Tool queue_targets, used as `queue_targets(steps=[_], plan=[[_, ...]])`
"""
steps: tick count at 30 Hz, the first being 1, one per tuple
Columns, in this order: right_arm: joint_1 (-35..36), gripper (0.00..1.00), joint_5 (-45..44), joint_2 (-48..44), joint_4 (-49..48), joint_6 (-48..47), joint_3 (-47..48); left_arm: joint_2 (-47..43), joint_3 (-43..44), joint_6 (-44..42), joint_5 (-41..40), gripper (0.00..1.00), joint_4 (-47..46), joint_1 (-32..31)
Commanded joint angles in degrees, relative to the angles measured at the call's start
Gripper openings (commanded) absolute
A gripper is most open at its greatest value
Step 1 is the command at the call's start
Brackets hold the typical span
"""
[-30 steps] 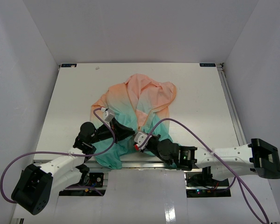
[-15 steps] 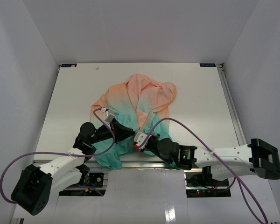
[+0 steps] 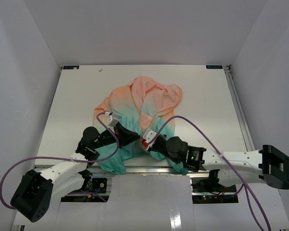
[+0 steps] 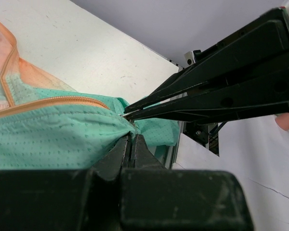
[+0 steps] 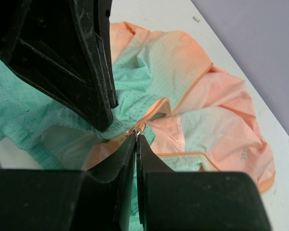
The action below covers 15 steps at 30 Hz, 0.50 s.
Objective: Zip up the jacket
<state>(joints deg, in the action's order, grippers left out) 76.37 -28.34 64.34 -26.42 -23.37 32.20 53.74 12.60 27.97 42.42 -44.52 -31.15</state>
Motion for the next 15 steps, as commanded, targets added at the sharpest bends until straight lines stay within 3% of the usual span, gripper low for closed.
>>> queue_targets(steps=[1, 6, 9, 13, 15], plan=[[-4.95, 0.08, 5.75, -2.95, -4.75, 1.52, -1.16, -0.23, 1.68, -0.77, 5.36, 0.00, -0.15, -2.88], [-6.45, 0.08, 9.92, -4.36, -4.70, 1.74, -1.67, 0.49, 3.23, -1.78, 4.28, 0.00, 4.26, -3.66], [-6.41, 0.08, 12.18, -4.15, -3.74, 2.95, -1.60, -1.41, 4.75, -2.96, -1.57, 0.03, 10.20, -3.67], [-6.33, 0.08, 13.77, -3.23, -3.71, 4.92, -1.82, -5.19, 5.72, -1.68, -6.39, 0.29, 12.80, -3.66], [-6.19, 0.08, 14.01, -2.99, -4.36, 5.55, -2.16, -5.58, 6.49, -1.28, -7.06, 0.36, 14.54, -3.66]])
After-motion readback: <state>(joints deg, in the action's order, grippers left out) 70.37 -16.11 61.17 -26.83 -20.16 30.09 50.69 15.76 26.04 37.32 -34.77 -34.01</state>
